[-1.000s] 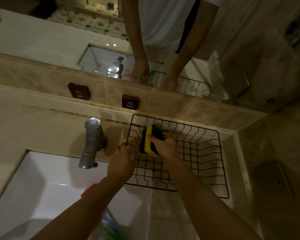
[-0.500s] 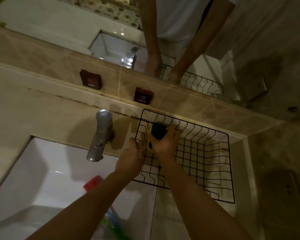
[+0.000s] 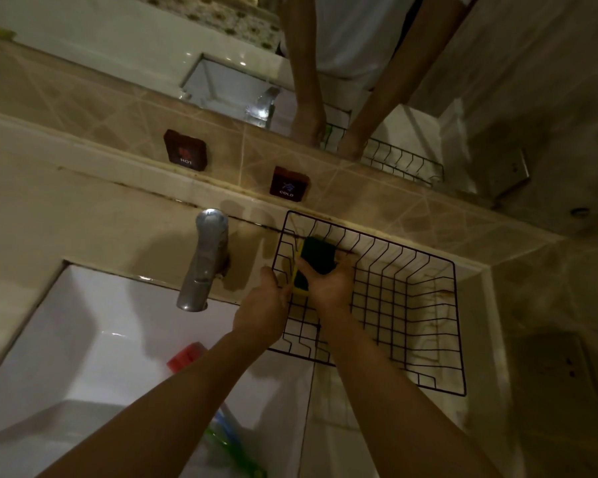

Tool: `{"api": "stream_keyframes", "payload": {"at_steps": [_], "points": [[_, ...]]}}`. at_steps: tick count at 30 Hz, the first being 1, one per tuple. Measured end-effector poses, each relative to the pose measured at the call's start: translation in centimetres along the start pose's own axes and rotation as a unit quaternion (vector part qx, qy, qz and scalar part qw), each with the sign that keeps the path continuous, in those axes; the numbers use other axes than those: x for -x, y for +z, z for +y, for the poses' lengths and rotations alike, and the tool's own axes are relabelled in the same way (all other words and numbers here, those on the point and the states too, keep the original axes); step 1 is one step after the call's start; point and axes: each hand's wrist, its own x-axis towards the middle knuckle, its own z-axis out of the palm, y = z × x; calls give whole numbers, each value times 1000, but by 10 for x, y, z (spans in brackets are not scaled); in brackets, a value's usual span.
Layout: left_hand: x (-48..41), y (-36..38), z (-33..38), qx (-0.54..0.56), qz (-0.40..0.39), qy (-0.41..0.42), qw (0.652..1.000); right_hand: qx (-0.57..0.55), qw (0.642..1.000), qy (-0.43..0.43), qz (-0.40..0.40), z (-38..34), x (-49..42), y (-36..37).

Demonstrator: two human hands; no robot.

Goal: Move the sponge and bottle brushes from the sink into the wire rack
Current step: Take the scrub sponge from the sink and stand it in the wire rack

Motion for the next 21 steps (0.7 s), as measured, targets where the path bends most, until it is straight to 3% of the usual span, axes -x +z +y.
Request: {"api": "stream_keyframes", "payload": {"at_steps": [9,15,18,21], "points": [[7,-14,-4,25,-48,21,998,20,997,60,-40,-8,14,-19],[42,-35,-25,47,-5,21,999,-82,992,76,-57,-34,65,-63],[64,-48,-43,36,20,-28,999,-142,969,71,-189,-35,107,-82],[89,-56,-70,38,31,-102,994,-100,941,87,-312,-17,146,-77]]}}
